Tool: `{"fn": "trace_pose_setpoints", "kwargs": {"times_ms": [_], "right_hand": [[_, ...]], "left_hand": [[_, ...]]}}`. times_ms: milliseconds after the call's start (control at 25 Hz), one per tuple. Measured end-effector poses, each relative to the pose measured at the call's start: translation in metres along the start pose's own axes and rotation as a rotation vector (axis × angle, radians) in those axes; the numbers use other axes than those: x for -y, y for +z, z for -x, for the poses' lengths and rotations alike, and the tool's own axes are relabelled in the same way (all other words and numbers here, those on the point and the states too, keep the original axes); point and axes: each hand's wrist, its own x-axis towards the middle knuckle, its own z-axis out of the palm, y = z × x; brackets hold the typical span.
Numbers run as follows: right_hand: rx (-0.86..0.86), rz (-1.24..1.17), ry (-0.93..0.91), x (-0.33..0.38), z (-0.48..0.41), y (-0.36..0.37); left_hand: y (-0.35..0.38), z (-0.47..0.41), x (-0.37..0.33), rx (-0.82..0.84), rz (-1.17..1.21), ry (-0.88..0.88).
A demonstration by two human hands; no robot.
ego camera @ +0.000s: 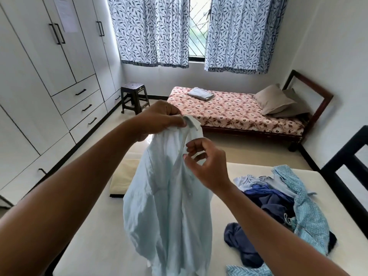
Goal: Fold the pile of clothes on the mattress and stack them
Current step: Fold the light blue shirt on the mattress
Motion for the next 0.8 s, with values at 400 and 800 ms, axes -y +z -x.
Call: {"fn": "trace_pose_setpoints", "kwargs": {"times_ms": [400,800], "right_hand": [[-0.001,-0.099,0.091,0.005,-0.008,0.003],[-0.016,0.252,0.088,-0.003,-0.011,0.002]], "left_hand": [[-0.003,-0.007,0.01,-0.001,0.069,-0.031],[0.019,-0.01,0.018,-0.182,0.004,-0.124]]}}
